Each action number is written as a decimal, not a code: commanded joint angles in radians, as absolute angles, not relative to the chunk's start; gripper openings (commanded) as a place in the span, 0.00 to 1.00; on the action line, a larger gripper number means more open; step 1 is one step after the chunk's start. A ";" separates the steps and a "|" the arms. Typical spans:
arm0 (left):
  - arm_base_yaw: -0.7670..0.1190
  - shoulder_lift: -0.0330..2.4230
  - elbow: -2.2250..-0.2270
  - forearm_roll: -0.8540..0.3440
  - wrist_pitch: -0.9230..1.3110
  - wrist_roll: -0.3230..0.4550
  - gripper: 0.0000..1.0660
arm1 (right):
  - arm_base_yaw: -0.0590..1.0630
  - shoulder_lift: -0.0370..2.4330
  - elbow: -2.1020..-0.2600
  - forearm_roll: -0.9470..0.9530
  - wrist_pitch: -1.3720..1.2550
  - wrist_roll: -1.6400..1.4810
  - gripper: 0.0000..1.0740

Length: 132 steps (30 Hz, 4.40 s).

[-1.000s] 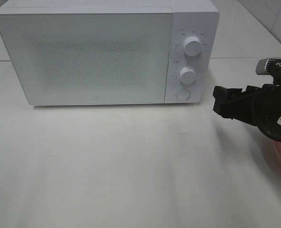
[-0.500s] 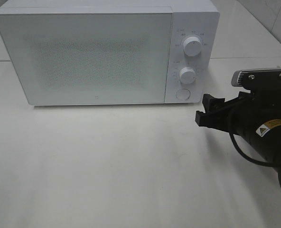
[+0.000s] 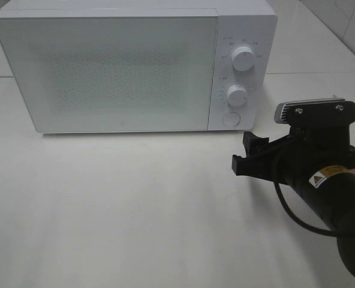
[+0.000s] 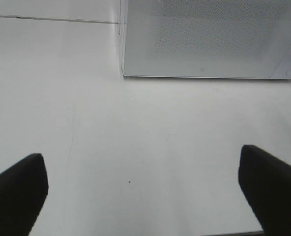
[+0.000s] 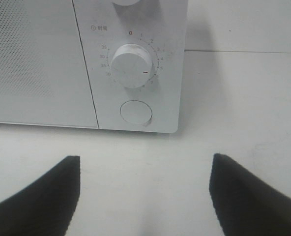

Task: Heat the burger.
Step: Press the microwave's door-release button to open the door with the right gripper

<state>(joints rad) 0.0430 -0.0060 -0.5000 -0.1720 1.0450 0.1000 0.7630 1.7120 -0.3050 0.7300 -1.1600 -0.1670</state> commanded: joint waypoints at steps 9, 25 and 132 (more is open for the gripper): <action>0.040 -0.030 -0.495 -0.180 1.035 0.099 0.92 | 0.772 1.711 -0.305 0.728 -1.166 -0.069 0.68; 0.040 -0.030 -0.495 -0.180 1.035 0.099 0.92 | 0.772 1.711 -0.304 0.728 -1.166 0.738 0.68; 0.040 -0.030 -0.495 -0.180 1.035 0.099 0.92 | 0.515 2.156 -0.877 0.627 -0.987 1.314 0.00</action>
<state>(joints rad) 0.0430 -0.0060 -0.5000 -0.1720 1.0450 0.1000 0.5280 2.1600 -0.8500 0.6370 -0.9540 1.3500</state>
